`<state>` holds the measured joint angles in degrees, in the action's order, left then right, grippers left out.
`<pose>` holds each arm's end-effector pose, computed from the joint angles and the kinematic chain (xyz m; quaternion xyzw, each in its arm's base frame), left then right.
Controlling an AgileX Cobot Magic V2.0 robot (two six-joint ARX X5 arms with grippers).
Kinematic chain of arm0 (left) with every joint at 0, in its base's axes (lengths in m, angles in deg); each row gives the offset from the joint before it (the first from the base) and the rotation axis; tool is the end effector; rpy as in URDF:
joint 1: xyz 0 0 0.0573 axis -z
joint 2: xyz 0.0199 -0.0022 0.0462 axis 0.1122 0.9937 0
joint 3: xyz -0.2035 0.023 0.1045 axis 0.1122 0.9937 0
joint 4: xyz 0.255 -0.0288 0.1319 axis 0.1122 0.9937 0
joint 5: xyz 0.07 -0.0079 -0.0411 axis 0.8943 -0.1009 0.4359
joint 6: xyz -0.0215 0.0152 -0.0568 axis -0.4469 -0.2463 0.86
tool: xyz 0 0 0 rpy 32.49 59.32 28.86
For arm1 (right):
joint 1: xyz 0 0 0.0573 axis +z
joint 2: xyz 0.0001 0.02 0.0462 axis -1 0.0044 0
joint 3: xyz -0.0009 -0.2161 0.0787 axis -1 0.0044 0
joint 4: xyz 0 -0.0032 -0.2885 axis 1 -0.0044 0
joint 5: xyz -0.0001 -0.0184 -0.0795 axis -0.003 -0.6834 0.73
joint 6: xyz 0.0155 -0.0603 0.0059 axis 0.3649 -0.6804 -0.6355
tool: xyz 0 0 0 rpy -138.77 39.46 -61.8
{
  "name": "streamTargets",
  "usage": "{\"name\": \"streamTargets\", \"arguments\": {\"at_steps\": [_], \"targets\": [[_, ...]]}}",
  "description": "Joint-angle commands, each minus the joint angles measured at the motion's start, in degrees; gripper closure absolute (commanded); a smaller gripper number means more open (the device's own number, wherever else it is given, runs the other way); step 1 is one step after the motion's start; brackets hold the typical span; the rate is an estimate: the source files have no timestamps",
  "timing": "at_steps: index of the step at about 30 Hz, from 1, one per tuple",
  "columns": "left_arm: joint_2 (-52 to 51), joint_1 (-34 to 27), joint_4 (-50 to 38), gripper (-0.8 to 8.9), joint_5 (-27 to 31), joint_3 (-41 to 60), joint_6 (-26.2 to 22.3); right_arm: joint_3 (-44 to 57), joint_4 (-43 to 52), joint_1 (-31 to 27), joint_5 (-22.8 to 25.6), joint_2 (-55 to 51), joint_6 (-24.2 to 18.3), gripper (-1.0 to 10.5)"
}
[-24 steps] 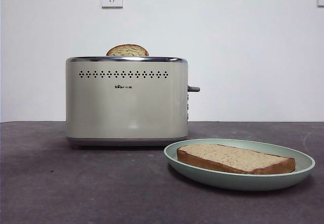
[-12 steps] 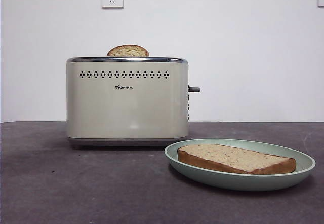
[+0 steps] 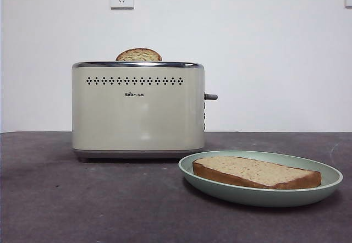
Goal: Take the bread from the toaster,put the bread on the plate,put the plate on the table
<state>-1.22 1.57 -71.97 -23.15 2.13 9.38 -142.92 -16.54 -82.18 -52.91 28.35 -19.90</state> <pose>0.1790 -0.0296 0.3447 -0.0721 -0.0513 -0.1258 0.9881 0.2074 0.0500 0.3269 0.0865 0.3318 0.3073 0.8877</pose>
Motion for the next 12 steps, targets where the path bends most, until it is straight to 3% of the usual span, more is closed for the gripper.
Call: {"name": "streamTargets", "arguments": {"at_steps": [1, 5, 12], "targets": [[-4.55, -1.44, -12.33, 8.18, 0.02, 13.81, 0.52, 0.22, 0.15, 0.02, 0.15, 0.00, -0.26, 9.5], [-10.05, -2.69, -17.81, 8.18, 2.03, 26.03, 0.59, 0.22, 0.15, 0.02, 0.17, 0.00, -0.26, 9.5], [-22.40, -3.63, -17.84, 8.18, 4.46, 40.00, 2.05, 0.22, 0.15, 0.02, 0.15, 0.00, -0.24, 9.5]]}}
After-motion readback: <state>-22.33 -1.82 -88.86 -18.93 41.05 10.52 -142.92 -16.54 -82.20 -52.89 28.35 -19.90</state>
